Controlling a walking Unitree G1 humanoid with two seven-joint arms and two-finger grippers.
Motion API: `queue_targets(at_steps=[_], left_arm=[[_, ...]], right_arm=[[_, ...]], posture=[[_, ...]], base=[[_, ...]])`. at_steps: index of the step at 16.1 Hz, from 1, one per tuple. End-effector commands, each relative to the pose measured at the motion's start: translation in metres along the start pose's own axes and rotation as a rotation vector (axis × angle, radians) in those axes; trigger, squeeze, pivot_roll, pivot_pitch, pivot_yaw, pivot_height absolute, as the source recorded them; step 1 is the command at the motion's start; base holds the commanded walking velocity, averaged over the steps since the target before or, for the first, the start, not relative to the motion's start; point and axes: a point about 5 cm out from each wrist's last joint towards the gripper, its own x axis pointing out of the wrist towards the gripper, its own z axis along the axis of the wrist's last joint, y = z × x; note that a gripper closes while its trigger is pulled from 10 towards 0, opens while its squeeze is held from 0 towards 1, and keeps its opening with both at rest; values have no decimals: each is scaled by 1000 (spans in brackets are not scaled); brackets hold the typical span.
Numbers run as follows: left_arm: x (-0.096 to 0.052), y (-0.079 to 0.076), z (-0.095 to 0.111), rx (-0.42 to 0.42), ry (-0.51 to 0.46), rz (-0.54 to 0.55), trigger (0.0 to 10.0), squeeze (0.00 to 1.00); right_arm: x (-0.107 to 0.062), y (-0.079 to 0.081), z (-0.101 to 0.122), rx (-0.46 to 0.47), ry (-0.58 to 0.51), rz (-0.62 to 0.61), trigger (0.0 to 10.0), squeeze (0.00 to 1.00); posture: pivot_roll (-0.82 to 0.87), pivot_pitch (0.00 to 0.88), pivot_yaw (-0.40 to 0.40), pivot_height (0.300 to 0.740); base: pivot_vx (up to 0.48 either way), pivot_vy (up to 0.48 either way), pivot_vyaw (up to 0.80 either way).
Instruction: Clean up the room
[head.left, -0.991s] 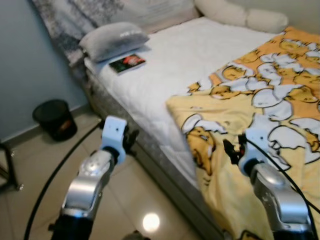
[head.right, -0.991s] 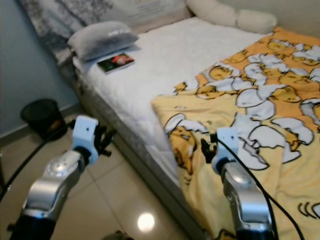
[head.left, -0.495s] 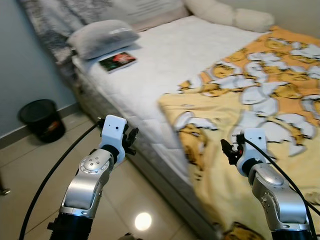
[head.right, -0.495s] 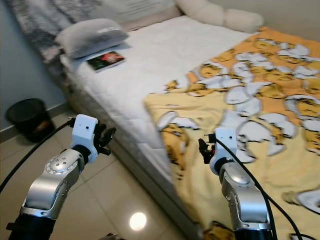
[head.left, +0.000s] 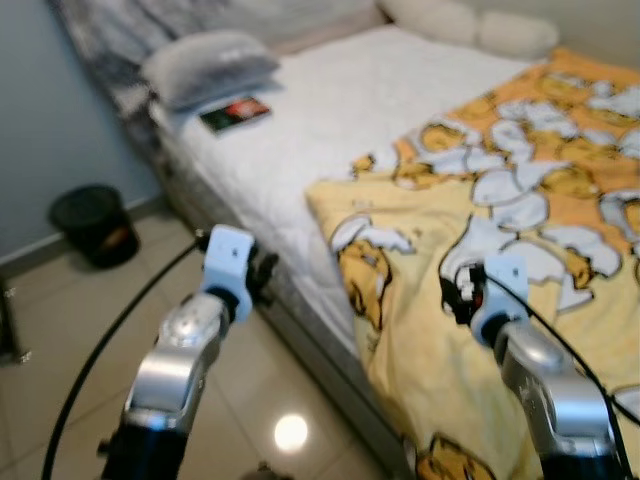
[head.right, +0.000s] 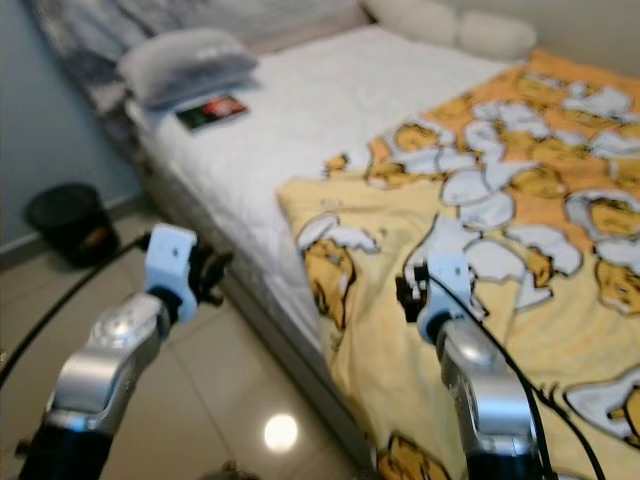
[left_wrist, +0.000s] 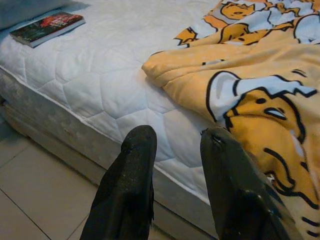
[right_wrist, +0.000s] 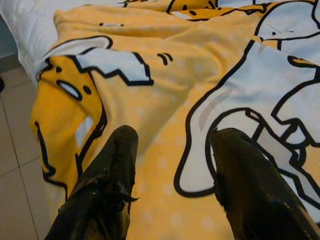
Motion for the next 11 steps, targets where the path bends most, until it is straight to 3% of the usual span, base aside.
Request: queue_targets(at_steps=[1, 3, 4, 8, 11], left_arm=[[1, 2, 2, 9, 7, -13, 10000, 0], [2, 4, 2, 15, 12, -23, 10000, 0], [5, 5, 3, 21, 14, -34, 10000, 0], [5, 0, 7, 83, 18, -113, 10000, 0], [-8, -17, 3, 163, 41, -345, 10000, 0]], right_arm=[[-1, -1, 1, 13, 0, -17, 10000, 0], [-1, 1, 1, 24, -5, -24, 10000, 0], [-1, 2, 3, 67, -29, -23, 10000, 1000], [3, -7, 8, 118, -60, -41, 10000, 1000], [22, -42, 3, 171, -6, -112, 10000, 1000]], posture=[[-48, 0, 65, 740], [-55, 0, 81, 740], [-63, 0, 103, 740], [-46, 0, 115, 740], [-13, 0, 80, 740]], base=[[0, 0, 0], [0, 0, 0], [0, 0, 0], [0, 0, 0], [0, 0, 0]])
